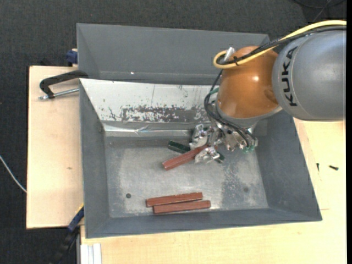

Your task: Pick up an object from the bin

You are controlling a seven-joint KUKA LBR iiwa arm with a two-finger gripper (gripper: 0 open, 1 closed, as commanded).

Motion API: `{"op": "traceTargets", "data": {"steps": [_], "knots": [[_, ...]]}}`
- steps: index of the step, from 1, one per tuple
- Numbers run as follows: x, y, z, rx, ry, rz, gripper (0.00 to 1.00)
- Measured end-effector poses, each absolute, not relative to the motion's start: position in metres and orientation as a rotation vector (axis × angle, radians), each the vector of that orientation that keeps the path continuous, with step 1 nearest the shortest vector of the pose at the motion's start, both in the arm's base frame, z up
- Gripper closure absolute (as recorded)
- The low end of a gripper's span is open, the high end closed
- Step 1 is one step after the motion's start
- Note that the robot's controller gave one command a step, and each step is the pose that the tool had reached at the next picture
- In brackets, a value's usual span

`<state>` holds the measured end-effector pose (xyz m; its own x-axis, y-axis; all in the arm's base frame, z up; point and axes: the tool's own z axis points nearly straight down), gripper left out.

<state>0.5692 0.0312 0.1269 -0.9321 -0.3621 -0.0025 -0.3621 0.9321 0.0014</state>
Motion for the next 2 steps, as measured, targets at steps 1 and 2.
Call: {"op": "traceTargets", "data": {"steps": [1, 2], "knots": [[0.588, 0.029, 0.155, -0.588, 3.073, -0.001, 1.0], [0.571, 0.014, 0.262, -0.574, 3.082, 0.0, 1.0]]}}
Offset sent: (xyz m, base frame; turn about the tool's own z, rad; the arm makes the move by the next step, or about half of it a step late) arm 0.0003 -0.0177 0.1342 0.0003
